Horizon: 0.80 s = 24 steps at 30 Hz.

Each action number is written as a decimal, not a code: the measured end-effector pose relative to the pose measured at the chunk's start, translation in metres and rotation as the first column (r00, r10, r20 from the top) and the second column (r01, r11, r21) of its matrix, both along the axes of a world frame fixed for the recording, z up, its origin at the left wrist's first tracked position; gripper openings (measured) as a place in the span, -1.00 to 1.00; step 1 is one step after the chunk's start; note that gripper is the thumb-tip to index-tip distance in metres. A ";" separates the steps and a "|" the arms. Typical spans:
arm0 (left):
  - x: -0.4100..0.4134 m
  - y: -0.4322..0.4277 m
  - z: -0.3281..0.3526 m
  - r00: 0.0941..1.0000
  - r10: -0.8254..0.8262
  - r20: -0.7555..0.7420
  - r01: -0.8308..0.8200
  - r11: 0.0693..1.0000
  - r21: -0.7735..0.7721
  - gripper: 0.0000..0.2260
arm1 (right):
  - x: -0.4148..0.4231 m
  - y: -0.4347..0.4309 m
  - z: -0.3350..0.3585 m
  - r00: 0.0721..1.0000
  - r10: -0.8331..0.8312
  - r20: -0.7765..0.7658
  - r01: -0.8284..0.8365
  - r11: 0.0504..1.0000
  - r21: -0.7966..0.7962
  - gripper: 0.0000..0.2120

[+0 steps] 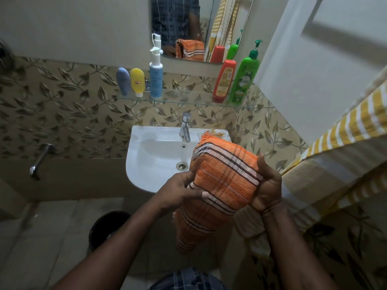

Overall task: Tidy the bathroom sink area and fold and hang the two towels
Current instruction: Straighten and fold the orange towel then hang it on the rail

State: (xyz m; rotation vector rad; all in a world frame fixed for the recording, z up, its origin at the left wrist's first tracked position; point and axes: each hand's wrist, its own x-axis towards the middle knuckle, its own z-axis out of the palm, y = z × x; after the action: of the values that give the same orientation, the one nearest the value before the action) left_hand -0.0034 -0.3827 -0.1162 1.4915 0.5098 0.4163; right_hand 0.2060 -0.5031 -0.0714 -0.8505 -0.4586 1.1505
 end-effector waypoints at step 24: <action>0.005 0.035 0.013 0.989 -0.007 0.151 0.011 0.999 -0.031 -0.67 | 0.002 0.001 0.013 0.997 0.039 -0.063 -0.036 0.998 0.043 -0.28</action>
State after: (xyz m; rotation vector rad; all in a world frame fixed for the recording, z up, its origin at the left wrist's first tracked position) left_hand 0.0020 -0.3473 -0.1033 1.4188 0.3883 0.5074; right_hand 0.2083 -0.5024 -0.0586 -0.7698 -0.4463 1.1952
